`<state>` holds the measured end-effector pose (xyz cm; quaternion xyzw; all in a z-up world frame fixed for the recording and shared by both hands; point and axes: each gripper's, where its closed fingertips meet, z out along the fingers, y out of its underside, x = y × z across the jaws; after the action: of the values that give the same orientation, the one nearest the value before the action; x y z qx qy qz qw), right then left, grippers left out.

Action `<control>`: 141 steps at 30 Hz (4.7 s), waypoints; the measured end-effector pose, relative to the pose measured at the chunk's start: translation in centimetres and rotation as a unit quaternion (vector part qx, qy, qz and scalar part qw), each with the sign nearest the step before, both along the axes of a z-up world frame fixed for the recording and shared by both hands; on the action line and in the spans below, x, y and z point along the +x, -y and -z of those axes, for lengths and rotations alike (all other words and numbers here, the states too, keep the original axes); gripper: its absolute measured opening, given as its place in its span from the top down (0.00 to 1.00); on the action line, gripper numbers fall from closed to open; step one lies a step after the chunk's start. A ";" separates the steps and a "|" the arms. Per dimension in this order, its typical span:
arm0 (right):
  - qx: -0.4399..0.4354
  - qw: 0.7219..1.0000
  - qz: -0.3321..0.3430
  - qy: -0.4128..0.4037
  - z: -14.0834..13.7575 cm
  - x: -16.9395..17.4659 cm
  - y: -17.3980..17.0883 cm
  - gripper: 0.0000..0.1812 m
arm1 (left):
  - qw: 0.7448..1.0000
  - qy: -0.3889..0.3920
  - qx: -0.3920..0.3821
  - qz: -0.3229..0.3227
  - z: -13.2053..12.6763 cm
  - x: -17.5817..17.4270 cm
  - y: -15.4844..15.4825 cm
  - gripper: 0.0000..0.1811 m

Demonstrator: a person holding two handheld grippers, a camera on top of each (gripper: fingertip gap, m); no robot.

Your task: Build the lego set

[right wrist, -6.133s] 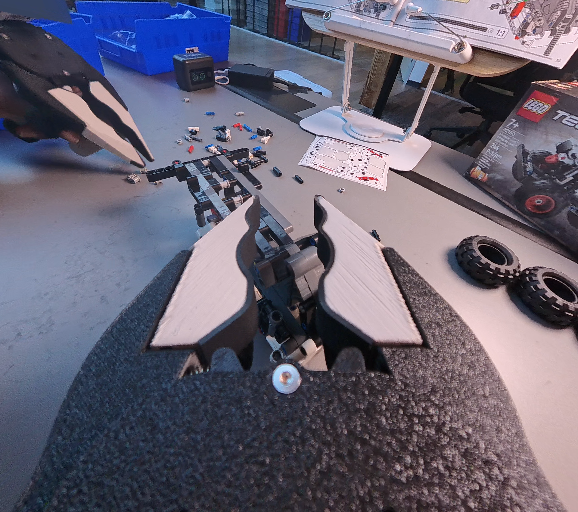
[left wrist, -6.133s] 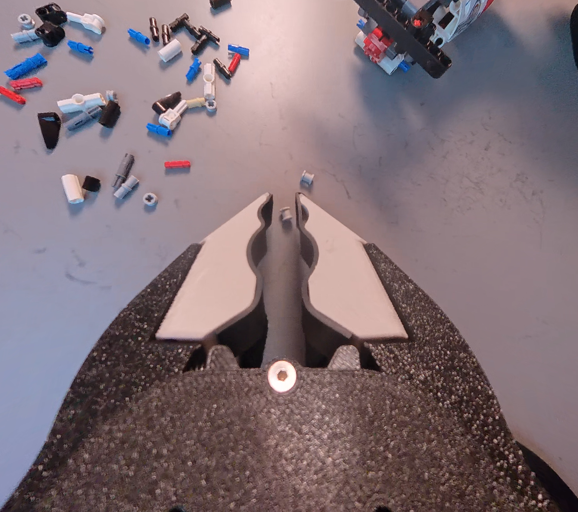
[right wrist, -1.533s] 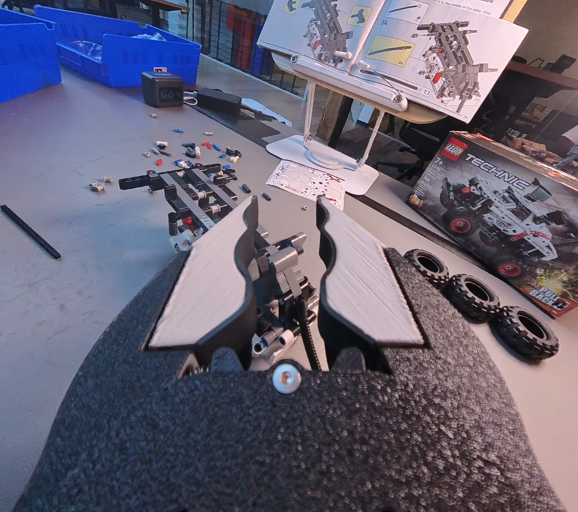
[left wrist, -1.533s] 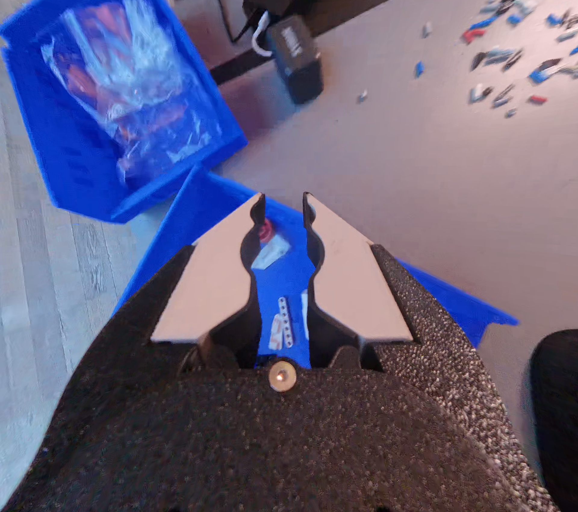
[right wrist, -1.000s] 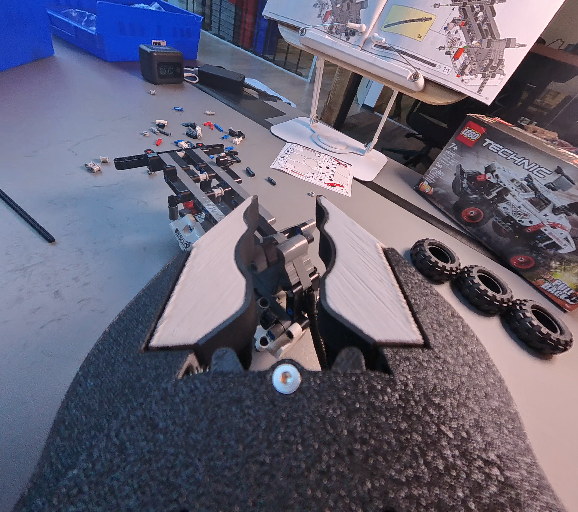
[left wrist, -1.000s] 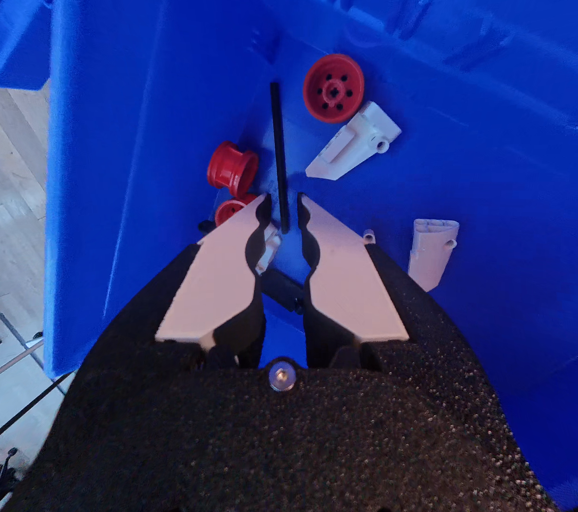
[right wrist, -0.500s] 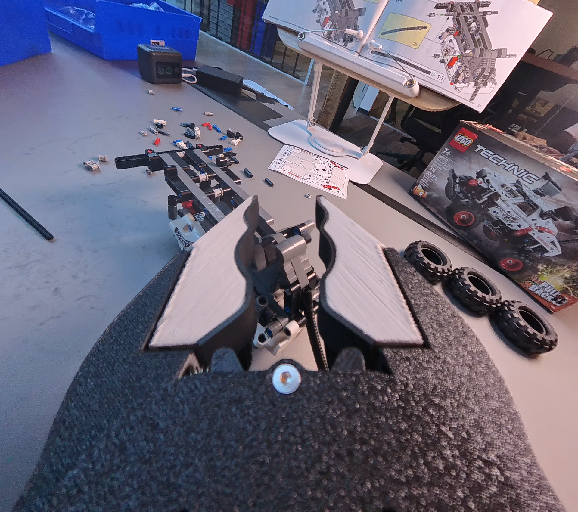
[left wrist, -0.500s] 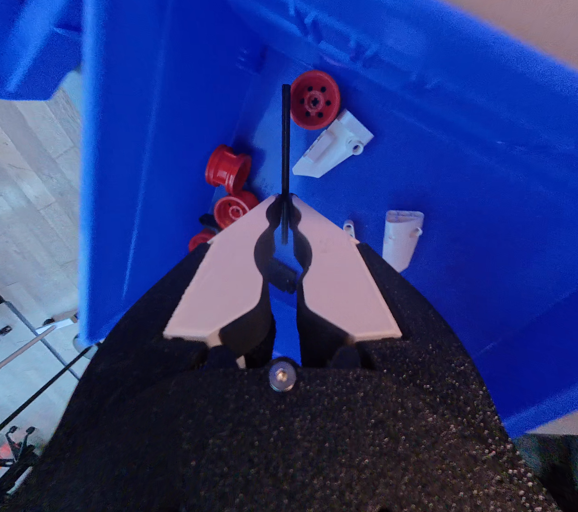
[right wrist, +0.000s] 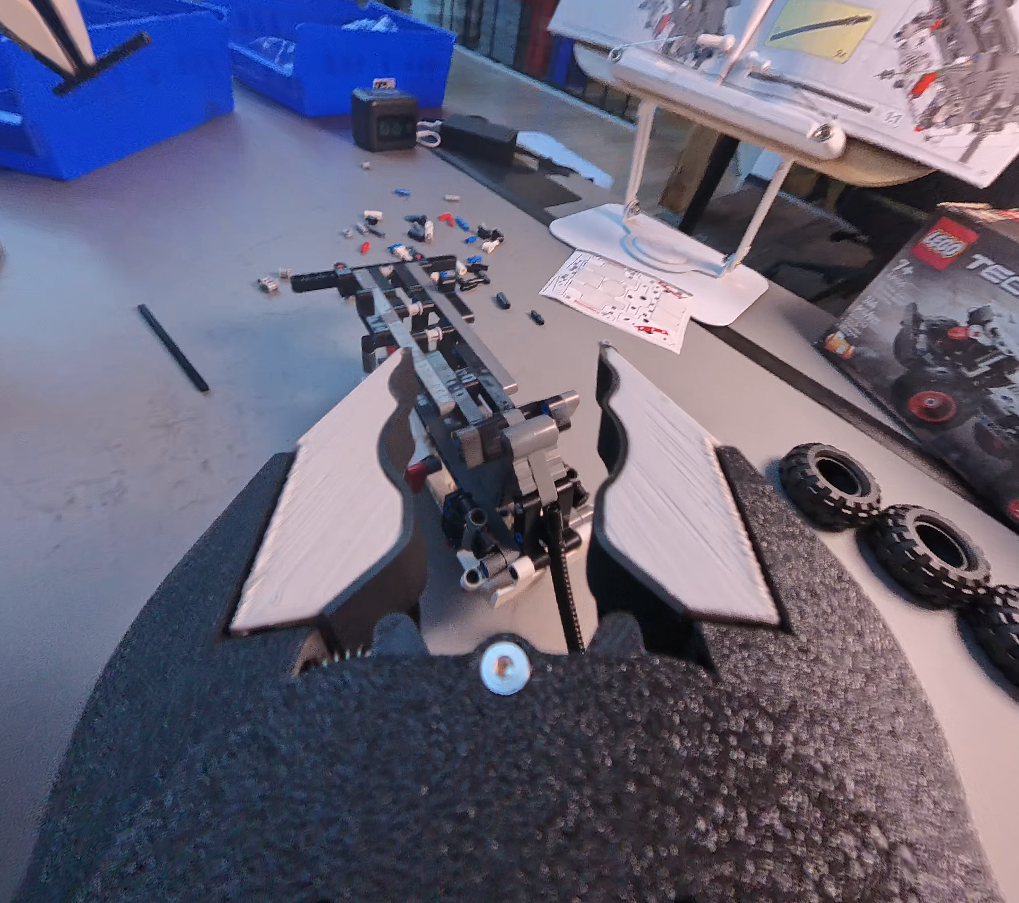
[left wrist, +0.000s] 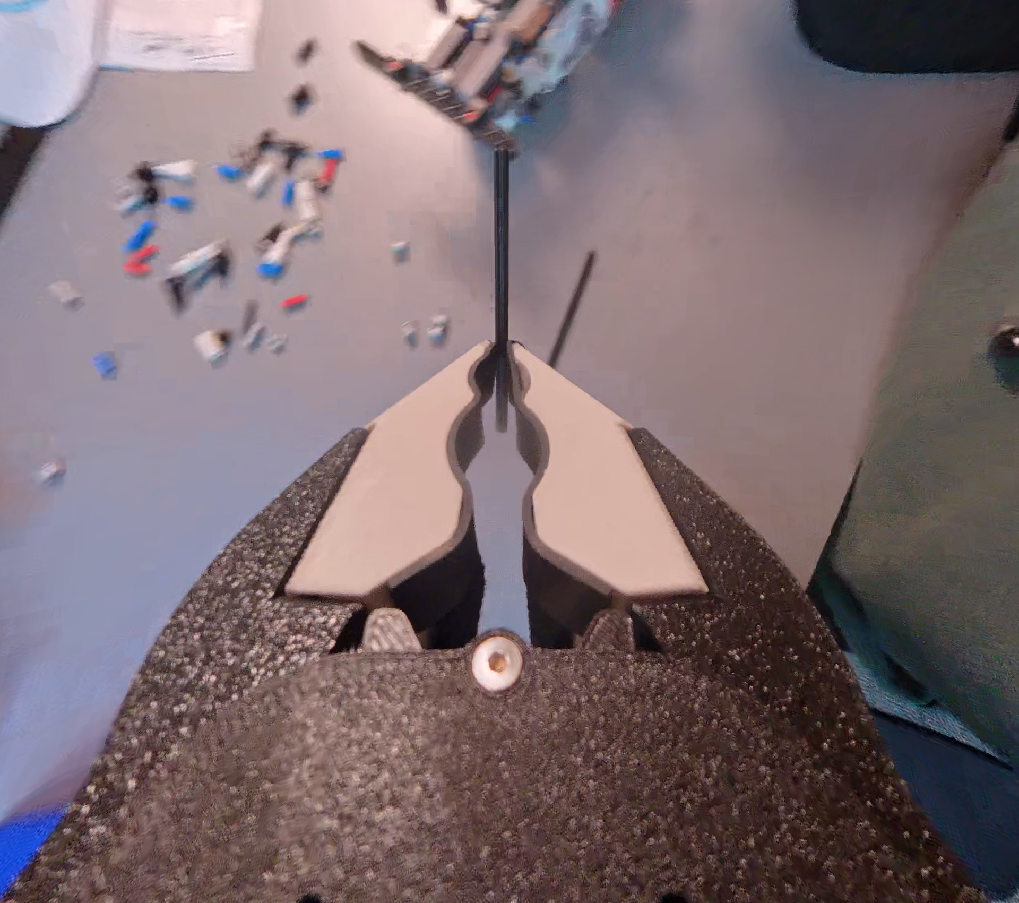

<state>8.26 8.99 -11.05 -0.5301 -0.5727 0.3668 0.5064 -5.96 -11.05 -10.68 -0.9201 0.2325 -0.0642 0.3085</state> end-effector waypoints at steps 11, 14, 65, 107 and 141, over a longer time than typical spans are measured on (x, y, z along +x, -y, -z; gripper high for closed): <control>0.014 0.966 -0.139 0.216 5.9 -0.2 -0.8 0.49 | 0.992 0.084 -0.075 0.052 10.3 10.7 -5.7 0.98; 0.015 0.962 -0.152 0.226 6.5 -0.7 -0.7 0.61 | 0.994 0.077 -0.071 0.029 10.7 10.0 -6.3 0.98; -0.038 0.970 0.094 0.223 6.6 0.9 1.4 0.74 | 0.994 -0.008 -0.032 0.101 12.0 3.1 -1.1 0.92; -0.013 0.988 -0.051 0.148 -1.9 -2.8 0.8 0.68 | 0.995 0.051 0.048 0.072 5.0 1.0 -12.7 0.98; -0.067 0.975 -0.168 0.129 4.1 -5.8 -0.3 0.79 | 0.987 -0.053 0.046 0.145 5.0 1.5 -15.2 0.99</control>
<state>2.43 9.30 -15.16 -0.5018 -0.6880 0.4131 0.3227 -4.45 4.15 -15.65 -0.8634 0.3823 -0.0485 0.3256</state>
